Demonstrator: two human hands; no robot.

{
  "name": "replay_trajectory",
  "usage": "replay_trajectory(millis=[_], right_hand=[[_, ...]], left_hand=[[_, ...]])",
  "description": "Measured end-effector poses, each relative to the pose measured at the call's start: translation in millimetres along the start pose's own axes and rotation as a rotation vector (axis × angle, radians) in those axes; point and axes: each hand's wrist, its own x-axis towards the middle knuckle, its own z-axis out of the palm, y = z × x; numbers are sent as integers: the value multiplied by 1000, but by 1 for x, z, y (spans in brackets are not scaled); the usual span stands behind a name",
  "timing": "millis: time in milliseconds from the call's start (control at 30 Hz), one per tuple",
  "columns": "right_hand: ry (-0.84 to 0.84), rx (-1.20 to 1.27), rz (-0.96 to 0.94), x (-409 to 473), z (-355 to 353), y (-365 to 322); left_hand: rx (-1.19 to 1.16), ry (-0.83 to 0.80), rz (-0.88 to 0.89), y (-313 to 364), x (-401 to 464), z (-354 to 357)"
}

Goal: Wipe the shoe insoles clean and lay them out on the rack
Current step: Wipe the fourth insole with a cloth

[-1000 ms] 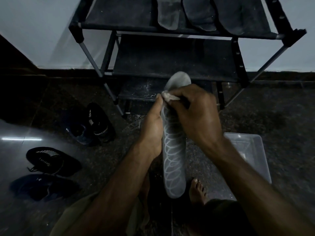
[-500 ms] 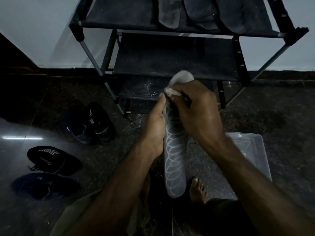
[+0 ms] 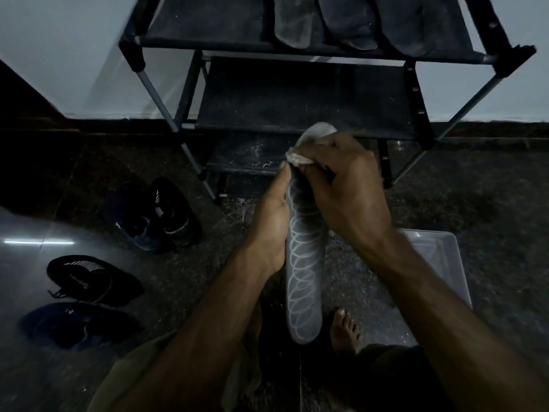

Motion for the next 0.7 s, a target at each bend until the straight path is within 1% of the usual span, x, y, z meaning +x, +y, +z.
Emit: replay_trajectory(millis=[100,200,300,467,533,633,700], right_hand=[[8,-56,4,3,-2,9],[85,-170,65,8,-11,27],[128,-166,125,9,-17,38],[34,-26,57,4,-5,15],[13,-20,30,5,-5,13],[69,-122,71,10,-14,30],[129,-162,125,11,-19,40]], left_hand=[[9,-5,-35,-4,2,-4],[87,-48,-42,-9,3,-4],[106,-90,-67,-10,3,-6],[27,-48,-56,-4,1,-4],[27,-45,-55,-3,1,-4],[130,-55,-47,-7,2,-5],[116,-95,-70,-9,2,-5]])
